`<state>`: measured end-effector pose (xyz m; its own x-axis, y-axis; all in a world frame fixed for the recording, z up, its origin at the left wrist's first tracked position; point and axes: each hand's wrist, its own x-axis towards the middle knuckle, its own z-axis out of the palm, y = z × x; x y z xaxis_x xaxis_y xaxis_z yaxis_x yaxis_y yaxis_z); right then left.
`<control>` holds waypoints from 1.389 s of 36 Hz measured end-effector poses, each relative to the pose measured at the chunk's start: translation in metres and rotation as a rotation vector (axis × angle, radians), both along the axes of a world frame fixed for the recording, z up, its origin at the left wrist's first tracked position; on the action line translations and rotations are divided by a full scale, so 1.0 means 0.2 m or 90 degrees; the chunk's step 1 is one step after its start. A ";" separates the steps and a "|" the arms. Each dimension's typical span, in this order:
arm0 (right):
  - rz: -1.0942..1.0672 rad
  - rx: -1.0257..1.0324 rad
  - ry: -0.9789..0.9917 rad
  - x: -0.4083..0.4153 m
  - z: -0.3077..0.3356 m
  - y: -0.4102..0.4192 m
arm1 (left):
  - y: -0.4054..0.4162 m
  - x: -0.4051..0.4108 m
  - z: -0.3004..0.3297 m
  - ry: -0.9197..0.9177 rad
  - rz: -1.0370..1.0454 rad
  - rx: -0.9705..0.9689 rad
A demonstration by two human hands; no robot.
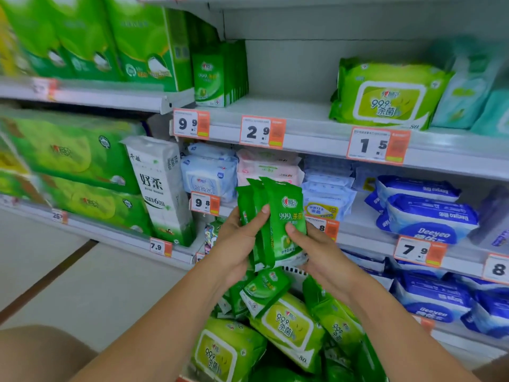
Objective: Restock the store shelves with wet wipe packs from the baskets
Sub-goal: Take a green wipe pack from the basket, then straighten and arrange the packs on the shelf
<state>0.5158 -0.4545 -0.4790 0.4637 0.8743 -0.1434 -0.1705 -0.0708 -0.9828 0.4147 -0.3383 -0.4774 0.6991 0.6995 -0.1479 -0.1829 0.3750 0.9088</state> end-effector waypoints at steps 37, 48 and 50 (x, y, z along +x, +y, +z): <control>-0.007 -0.053 -0.413 0.51 0.71 1.97 | 1.41 0.14 0.32 0.415 0.185 1.069; -0.016 -0.106 -0.397 0.51 0.87 1.72 | 1.35 0.11 0.35 0.449 0.138 1.010; -0.107 -0.033 -0.471 0.48 0.86 1.55 | 1.29 0.11 0.35 0.433 0.173 1.036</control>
